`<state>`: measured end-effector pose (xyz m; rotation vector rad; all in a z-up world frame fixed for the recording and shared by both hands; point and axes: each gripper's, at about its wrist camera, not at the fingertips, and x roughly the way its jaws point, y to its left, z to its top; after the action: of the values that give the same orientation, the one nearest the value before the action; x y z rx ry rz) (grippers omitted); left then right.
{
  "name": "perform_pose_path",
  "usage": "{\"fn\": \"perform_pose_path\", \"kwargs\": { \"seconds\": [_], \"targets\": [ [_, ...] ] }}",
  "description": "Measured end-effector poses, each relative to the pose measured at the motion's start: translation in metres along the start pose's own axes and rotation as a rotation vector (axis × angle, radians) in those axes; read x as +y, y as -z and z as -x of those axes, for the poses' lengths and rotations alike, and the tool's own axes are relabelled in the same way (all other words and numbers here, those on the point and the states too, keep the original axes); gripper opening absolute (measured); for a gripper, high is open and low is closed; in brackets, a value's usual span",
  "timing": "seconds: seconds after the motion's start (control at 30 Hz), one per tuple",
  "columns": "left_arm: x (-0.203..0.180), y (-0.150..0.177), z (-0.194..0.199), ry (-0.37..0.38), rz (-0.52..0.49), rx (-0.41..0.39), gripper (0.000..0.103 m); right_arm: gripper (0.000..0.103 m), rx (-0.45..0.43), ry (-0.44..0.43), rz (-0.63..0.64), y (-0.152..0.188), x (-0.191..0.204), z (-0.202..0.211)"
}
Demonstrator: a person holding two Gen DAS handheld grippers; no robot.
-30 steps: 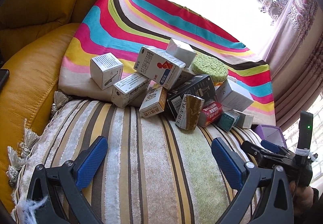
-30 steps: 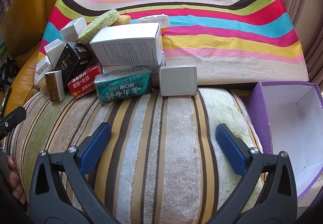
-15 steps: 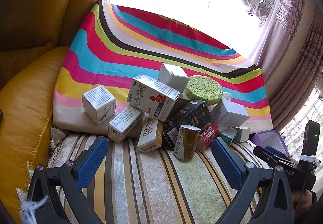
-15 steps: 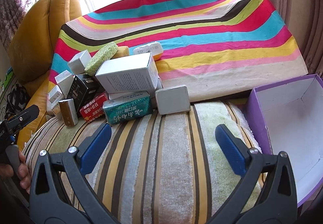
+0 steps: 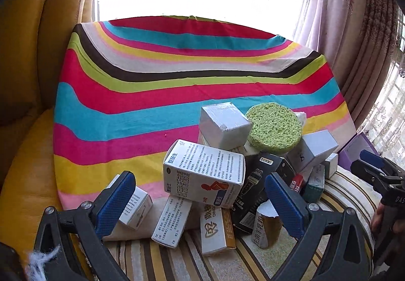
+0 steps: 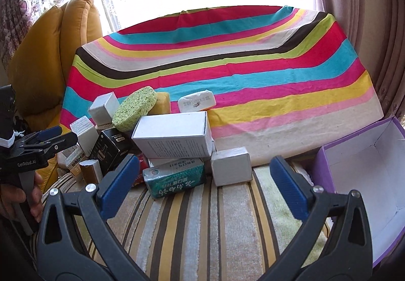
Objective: Organize objects
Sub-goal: 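Grasp the white printed medicine box with the left gripper while the right grasps a white box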
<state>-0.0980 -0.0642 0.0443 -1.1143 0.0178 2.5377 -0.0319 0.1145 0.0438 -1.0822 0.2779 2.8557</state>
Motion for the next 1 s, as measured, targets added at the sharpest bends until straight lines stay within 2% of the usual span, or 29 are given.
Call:
{"fn": "perform_pose_path", "kwargs": {
  "seconds": [0.3, 0.47, 0.8, 0.9, 1.0],
  "targets": [
    [0.006, -0.003, -0.022, 0.037, -0.039, 0.051, 0.101, 0.103, 0.023, 0.016, 0.067, -0.012, 0.033, -0.024],
    [0.007, -0.002, -0.028, 0.057, -0.04, 0.066, 0.075, 0.103, 0.055, 0.04, 0.104, -0.014, 0.046, -0.039],
    [0.006, 0.003, -0.012, 0.027, 0.022, 0.0, 0.074, 0.102, 0.089, 0.093, 0.089, -0.02, 0.044, -0.058],
    [0.002, 0.005, -0.004, 0.006, 0.044, -0.031, 0.074, 0.09, 0.113, 0.095, 0.092, -0.02, 0.046, -0.063],
    [-0.002, 0.007, 0.006, -0.023, 0.066, -0.069, 0.074, 0.088, 0.112, 0.084, 0.084, -0.018, 0.042, -0.063]
  ]
}}
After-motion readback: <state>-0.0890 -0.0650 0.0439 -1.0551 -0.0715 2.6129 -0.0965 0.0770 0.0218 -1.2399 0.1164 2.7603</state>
